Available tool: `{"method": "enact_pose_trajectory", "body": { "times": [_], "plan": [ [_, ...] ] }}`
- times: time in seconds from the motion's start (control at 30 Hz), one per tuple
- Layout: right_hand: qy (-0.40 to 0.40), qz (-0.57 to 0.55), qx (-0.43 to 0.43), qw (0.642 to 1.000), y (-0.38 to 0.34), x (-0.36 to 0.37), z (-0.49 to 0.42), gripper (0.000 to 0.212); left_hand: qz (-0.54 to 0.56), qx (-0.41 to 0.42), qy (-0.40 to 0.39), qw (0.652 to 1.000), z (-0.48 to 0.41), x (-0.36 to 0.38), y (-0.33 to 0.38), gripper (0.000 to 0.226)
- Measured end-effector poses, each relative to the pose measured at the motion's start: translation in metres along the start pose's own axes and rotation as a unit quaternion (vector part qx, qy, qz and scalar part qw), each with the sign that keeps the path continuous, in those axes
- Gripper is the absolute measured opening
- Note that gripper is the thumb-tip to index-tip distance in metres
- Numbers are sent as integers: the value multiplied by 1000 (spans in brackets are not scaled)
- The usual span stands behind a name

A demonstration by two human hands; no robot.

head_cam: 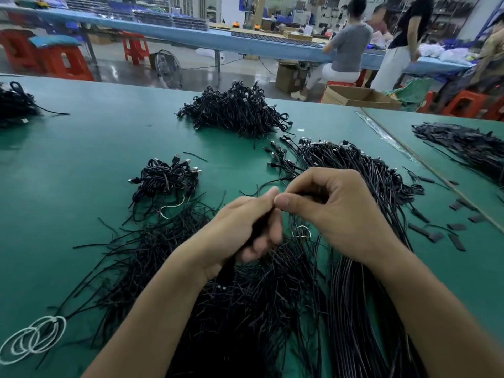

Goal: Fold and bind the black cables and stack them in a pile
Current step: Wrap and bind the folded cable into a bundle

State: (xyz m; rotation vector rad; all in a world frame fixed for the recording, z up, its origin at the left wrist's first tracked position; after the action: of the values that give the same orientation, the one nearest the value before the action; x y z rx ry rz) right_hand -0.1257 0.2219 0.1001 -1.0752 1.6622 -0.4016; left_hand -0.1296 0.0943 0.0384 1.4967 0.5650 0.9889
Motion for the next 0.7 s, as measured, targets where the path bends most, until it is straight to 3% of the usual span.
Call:
{"method": "enact_pose_trajectory", "body": {
  "times": [0.07,0.13,0.2,0.23,0.37,0.43,0.5,0.6,0.7],
  "plan": [
    [17,-52,33,998,9,3,2,28,151,-22,-84,985,5,6,5,54],
    [14,-97,83,992,18,9,6,29,289,-17,-165,943,11,12,16,50],
    [-19,-78,111,991,22,20,11,25,411,23,-189,892,13,11,28,46],
    [-42,-48,108,992,20,26,14,21,437,55,-159,883,11,7,30,43],
    [-124,91,41,987,7,46,21,25,272,219,86,933,2,-16,28,41],
    [-171,139,24,975,1,48,24,25,86,272,158,945,2,-21,25,37],
    [-197,190,0,962,-2,46,26,25,-144,287,216,922,2,-23,22,29],
    [-164,192,-29,967,-8,32,24,25,-290,216,176,916,-2,-15,13,38],
    [-109,154,-22,982,-4,9,17,20,-191,119,91,970,-3,-1,3,55]
  ]
}}
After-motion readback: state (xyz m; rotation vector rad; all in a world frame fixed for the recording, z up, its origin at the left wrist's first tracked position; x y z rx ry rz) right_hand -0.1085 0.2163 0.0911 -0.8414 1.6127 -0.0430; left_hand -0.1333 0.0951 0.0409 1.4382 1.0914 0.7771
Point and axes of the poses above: each hand's wrist, its own z-axis away from the middle knuckle, its own x-axis out of the palm, y = z × x, the point moved 6 cm from there along -z, towards the middle knuckle, and after that the axes turned 8 degrees about z, right-handed, at the moved point
